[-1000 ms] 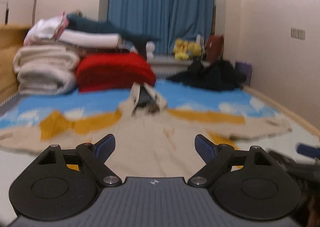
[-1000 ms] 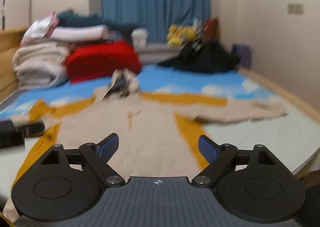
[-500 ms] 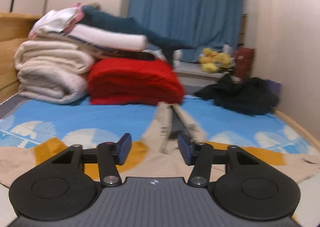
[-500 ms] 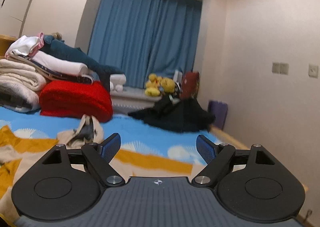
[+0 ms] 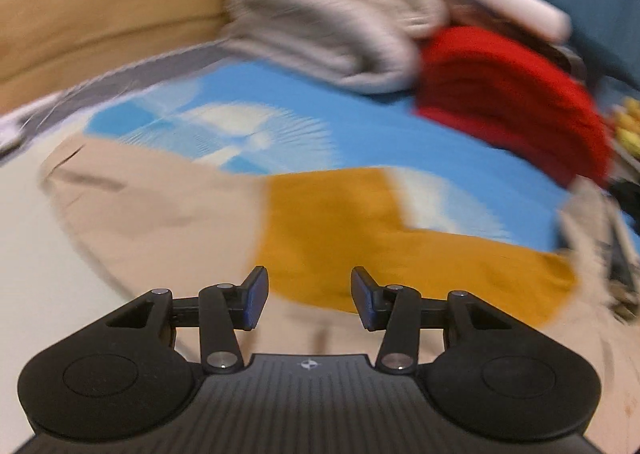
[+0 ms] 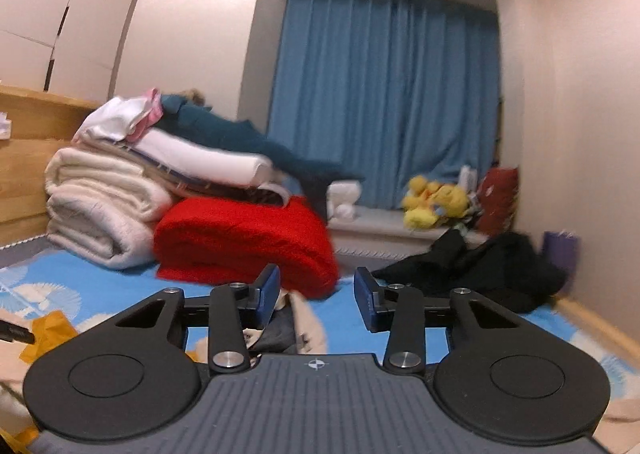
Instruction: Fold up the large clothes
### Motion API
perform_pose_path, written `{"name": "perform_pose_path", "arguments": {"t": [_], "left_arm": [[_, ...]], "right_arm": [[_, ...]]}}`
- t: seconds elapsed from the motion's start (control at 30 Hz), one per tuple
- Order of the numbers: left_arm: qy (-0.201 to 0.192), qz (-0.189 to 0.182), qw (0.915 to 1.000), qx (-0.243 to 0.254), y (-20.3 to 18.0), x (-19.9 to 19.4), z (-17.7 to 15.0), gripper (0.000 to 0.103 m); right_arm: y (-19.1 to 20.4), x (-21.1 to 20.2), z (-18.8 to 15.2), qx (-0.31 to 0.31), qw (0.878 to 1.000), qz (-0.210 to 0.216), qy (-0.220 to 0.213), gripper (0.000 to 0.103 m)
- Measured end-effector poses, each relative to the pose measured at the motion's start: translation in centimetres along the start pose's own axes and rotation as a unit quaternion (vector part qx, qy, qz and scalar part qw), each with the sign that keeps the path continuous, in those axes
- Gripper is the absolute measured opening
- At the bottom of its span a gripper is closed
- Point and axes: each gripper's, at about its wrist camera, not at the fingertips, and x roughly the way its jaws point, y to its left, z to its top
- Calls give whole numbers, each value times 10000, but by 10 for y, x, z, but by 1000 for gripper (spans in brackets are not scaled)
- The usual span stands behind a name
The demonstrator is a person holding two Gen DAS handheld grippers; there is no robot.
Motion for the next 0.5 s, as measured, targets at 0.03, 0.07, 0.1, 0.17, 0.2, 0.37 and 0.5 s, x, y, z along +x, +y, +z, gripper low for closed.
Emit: {"name": "perform_pose_path", "arguments": {"t": [0.03,0.07,0.1,0.17,0.2,0.37,0.5], "left_arm": [[80,163,9997,-170,16,10,2,53],[118,290,9991,-294,29,15,2,54],[159,478,9978,-441,46,24,4,55],[216,757,9942,-728,70,33,6,61],[238,875,9915,-932,85,37,7,62],[205,1357,9749,-1752,142,49,13,63],[152,1391,9607,-2397,179,57,14,63]], "right_arm": [[3,13,-7,84,9996,83,239,41],[5,23,-10,160,9989,178,401,39],[7,30,-14,189,9982,249,507,39],[11,45,-13,64,9979,347,549,39],[14,49,-11,-13,9979,365,530,39],[18,71,-19,195,9952,351,888,39],[32,74,-25,307,9931,369,1069,39]]}}
